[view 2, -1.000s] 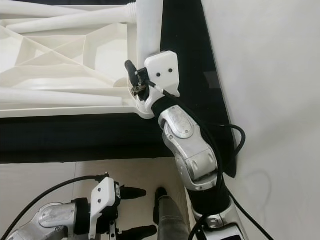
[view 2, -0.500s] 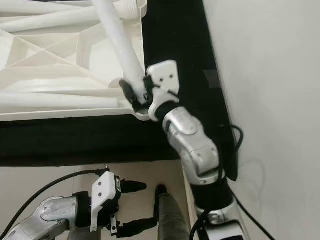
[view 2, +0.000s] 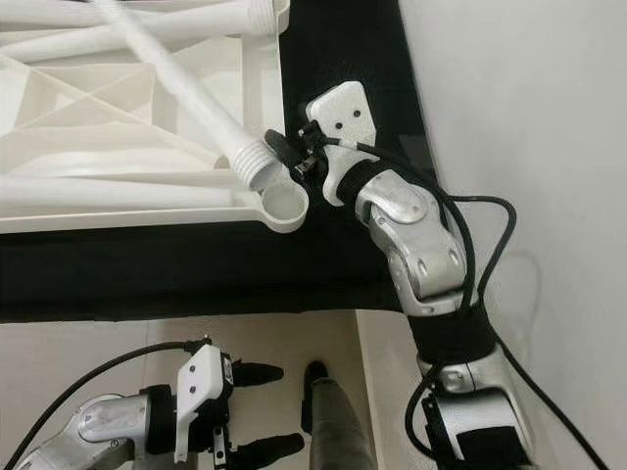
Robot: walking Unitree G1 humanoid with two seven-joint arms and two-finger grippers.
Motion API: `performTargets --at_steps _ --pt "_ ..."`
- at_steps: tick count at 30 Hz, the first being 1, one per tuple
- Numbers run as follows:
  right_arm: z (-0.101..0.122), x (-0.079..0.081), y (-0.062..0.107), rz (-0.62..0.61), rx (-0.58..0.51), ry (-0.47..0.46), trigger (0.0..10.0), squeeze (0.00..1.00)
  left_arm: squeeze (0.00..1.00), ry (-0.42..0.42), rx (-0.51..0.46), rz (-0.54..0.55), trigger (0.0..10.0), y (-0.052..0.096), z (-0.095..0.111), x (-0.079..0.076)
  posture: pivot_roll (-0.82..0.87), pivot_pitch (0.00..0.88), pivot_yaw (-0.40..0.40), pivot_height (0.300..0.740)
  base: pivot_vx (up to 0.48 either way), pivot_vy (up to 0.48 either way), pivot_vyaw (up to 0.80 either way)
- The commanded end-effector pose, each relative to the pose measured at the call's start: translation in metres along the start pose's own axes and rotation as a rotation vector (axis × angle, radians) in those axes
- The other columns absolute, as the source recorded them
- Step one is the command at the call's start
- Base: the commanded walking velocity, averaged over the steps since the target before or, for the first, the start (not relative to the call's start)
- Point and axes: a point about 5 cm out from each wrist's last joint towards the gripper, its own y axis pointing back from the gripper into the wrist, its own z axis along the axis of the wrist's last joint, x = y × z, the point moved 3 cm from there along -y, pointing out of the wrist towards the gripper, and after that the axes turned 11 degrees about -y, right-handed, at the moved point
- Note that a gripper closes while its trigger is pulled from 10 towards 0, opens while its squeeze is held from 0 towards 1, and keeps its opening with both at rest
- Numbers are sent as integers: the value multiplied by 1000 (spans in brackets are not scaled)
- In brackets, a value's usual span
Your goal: Building children table
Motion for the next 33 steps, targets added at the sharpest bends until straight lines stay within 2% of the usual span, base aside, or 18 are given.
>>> performTargets --at_steps 1,2,4,5,6,8,11,12,13,14,17,18,19,20,22,27,30,33 --pt "-2 4 -4 4 3 -24 10000 0 0 25 11 -26 10000 -1 -7 -8 5 365 -37 740 0 0 0" --pt "-2 4 -4 4 3 -24 10000 0 0 25 11 -26 10000 -1 -7 -8 5 365 -37 740 0 0 0" --pt "16 5 -10 35 -72 -139 10000 0 0 30 1 -14 10000 -1 -6 -5 8 365 -38 740 0 0 0" --pt "26 7 -12 54 -118 -189 10000 1000 0 33 -4 -3 10000 -1 -6 -3 11 363 -38 740 0 0 0" --pt "26 7 -12 54 -118 -189 10000 1000 0 33 -4 -3 10000 -1 -6 -3 11 363 -38 740 0 0 0" --pt "43 5 -16 70 -183 -214 10000 1000 0 39 -27 46 10000 1 -3 5 12 361 -39 740 0 0 0" --pt "46 4 -19 71 -180 -191 10000 1000 0 42 -44 74 10000 2 0 10 12 359 -40 740 0 0 0" --pt "45 10 -24 103 -132 -134 10000 1000 0 35 -64 117 10000 3 4 19 13 355 -42 740 0 0 0" --pt "45 10 -24 103 -132 -134 10000 1000 0 35 -64 117 10000 3 4 19 13 355 -42 740 0 0 0" --pt "43 25 -28 178 -75 -73 10000 1000 0 36 -101 180 10000 6 13 31 10 351 -45 740 0 0 0" --pt "34 36 -30 238 15 -84 10000 1000 0 47 -134 218 10000 9 20 39 11 346 -49 740 0 0 0" --pt "19 43 -39 231 181 -94 10000 78 0 50 -178 255 10000 11 30 48 10 341 -53 740 0 0 0" --pt "19 43 -39 231 181 -94 10000 78 0 50 -178 255 10000 11 30 48 10 341 -53 740 0 0 0" --pt "15 44 -43 215 238 -113 10000 0 0 52 -196 266 10000 12 34 51 10 336 -56 740 0 0 0" --pt "17 47 -53 196 285 -126 10000 0 0 53 -215 277 10000 11 39 52 11 332 -62 740 0 0 0" --pt "29 50 -69 174 282 -135 10000 0 0 52 -216 278 10000 8 38 50 8 324 -67 740 0 0 0" --pt "27 49 -81 115 333 -108 10000 0 0 59 -220 286 10000 5 38 50 5 319 -73 740 0 0 0" --pt "24 48 -85 93 357 -89 10000 0 0 62 -223 290 10000 4 38 50 5 319 -73 740 0 0 0"
